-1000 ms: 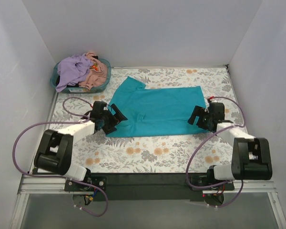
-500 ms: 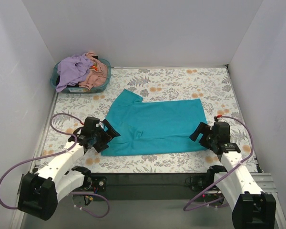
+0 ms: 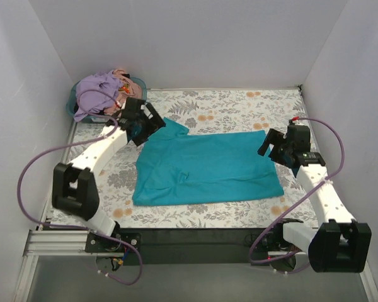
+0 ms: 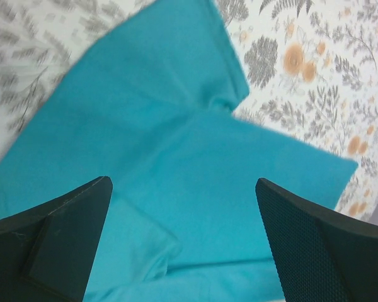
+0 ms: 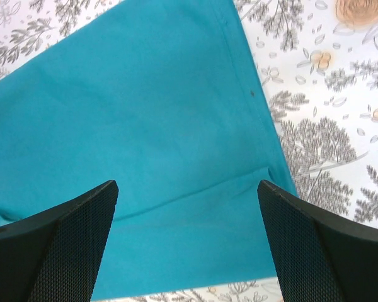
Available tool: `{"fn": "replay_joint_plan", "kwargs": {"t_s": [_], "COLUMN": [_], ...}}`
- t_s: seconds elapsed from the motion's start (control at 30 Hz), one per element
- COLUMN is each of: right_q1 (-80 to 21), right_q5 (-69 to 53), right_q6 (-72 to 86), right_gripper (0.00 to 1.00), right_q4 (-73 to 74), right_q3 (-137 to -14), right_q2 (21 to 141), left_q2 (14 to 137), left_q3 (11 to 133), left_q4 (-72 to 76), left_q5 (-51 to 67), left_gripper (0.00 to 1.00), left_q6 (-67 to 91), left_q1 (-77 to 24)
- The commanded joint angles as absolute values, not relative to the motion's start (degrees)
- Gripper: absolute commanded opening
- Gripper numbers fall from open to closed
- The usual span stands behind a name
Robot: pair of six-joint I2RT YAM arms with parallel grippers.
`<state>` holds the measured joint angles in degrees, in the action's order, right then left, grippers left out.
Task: Fold and stack the t-shirts
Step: Fold the tshirt
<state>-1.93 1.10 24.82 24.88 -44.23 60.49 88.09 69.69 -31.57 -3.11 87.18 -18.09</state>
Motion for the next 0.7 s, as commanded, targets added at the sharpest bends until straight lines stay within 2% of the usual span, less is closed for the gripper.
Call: {"fn": "replay_joint_plan", "kwargs": {"t_s": [0.0, 0.23, 0.37, 0.47, 0.67], "right_q1": [-1.76, -1.76, -1.67, -1.67, -1.67], "right_q5": [4.39, 3.96, 4.57, 5.1, 5.45], "right_q6": [22.41, 22.33, 21.27, 21.09, 21.01], "right_gripper": [0.98, 0.98, 0.98, 0.98, 0.98], "right_q4": [23.47, 20.66, 20.74, 20.74, 20.48], "right_q3": [-50.0, -50.19, -50.19, -49.66, -49.39], "right_q2": [66.96, 73.65, 75.06, 75.15, 75.85], "left_q2": [98.13, 117.48, 129.78, 134.19, 138.95], "left_q3": [80.64, 102.36, 116.77, 120.84, 123.57], "left_q4": [-33.49, -36.47, -39.72, -39.03, -37.27], "left_q5": [-5.19, -7.73, -9.66, -10.64, -13.18], "left_gripper": [0.98, 0.98, 0.93, 0.9, 0.75], "left_q6": [82.45, 78.49, 76.29, 74.62, 72.34], "left_q1": [-17.4, -16.79, -16.87, -16.87, -17.14]}}
